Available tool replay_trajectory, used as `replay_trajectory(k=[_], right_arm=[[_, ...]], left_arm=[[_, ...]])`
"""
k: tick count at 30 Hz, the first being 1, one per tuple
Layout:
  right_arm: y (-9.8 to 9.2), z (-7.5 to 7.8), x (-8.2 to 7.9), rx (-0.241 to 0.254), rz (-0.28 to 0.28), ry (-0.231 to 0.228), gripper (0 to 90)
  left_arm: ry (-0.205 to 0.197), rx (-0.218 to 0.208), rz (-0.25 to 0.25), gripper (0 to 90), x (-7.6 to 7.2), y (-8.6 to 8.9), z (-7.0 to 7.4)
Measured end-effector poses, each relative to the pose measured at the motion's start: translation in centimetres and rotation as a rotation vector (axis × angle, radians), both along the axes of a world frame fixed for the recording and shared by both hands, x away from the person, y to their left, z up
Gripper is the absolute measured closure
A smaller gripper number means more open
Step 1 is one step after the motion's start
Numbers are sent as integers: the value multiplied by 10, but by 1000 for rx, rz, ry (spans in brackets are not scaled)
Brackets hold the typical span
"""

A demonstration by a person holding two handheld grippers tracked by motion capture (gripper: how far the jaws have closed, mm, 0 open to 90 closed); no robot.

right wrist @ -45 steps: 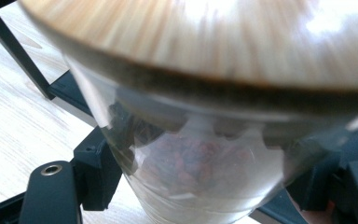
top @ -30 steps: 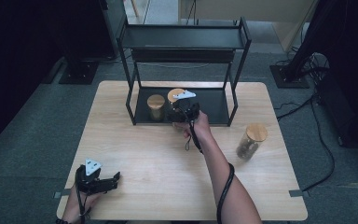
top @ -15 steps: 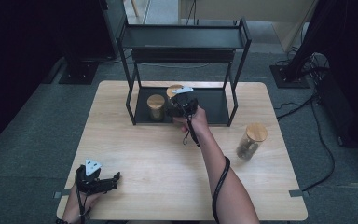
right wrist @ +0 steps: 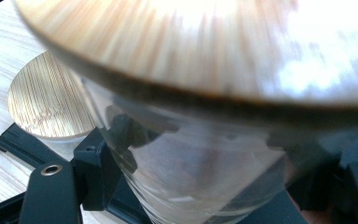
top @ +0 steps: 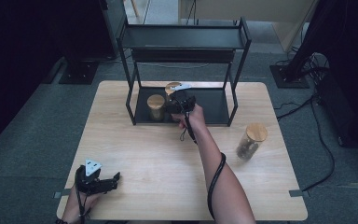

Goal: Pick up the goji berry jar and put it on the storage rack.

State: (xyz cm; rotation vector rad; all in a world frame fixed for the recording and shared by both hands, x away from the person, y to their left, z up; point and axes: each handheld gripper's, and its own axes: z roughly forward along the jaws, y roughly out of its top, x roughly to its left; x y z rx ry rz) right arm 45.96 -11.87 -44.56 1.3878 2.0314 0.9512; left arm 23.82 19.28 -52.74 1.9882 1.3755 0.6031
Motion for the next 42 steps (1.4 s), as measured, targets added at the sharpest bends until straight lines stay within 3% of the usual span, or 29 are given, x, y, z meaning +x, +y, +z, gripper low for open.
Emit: replay_trajectory(k=[13, 24, 33, 42], right_arm=[[-4, -5, -1, 33, -20, -2, 245], [-9, -5, -12, 61, 32, 29, 67], [-13, -18, -28, 76, 68, 39, 0], [-17, -35, -44, 72, 91, 41, 0]], left_arm=[[0, 1, -2, 25, -1, 0, 0], [1, 2, -2, 25, -1, 0, 0], [0, 0, -1, 25, -1, 0, 0], [0, 0, -1, 25, -1, 0, 0]])
